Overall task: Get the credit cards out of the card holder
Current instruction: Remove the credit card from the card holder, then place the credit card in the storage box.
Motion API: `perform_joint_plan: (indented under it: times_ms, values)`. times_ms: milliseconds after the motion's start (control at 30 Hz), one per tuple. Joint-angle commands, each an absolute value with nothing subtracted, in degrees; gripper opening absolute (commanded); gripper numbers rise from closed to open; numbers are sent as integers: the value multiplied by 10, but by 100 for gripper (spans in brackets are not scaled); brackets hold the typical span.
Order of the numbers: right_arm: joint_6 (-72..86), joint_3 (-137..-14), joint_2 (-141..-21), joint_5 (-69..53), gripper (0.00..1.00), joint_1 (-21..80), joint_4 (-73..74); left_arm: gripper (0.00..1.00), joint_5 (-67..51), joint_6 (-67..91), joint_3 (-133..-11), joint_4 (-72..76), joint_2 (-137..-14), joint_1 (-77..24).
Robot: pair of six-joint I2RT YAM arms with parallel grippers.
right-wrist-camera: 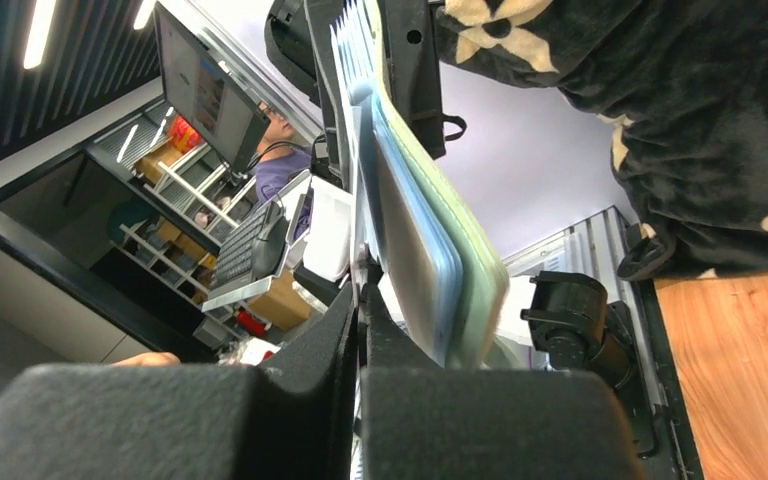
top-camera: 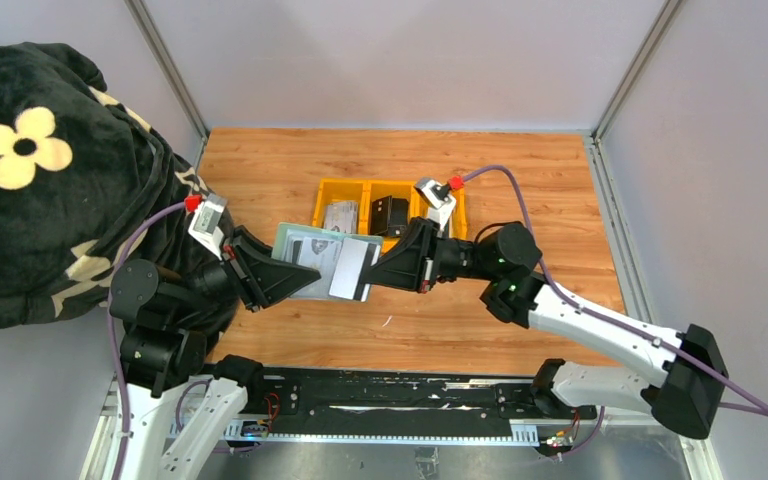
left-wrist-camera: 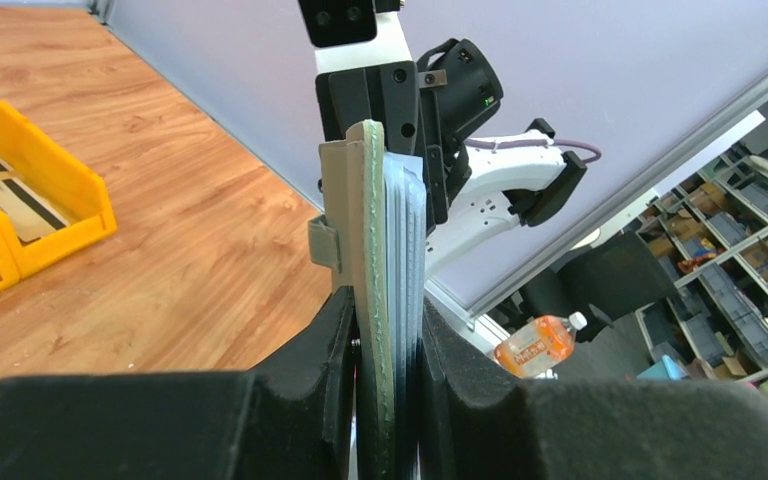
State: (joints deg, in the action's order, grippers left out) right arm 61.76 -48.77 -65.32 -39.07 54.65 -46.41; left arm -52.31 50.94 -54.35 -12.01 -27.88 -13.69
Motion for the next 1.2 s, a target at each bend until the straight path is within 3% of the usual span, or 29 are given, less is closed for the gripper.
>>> perform_joint_plan:
  times_ms: [0,233,400,600,900,1167]
  values:
    - [599,-457,-603,-395,0,511,-436,7,-524,492,-569,-103,-272,-140]
    - [483,-493,-529,-452,0,324,-151,6,-464,314,-604,-213,-268,-140]
    - [372,-574,-594,-439,0,217,54,8,-414,180,-621,-290,-268,-140]
    - [337,-666,-783,-379,0,271,58,8,-435,187,-617,-279,-261,-140]
    - [318,-994,-1154,-307,0,358,178,8,-471,240,-621,-230,-258,-140]
    - [336,-1150,-1302,-230,0,393,226,7,-473,252,-624,-218,-251,-140]
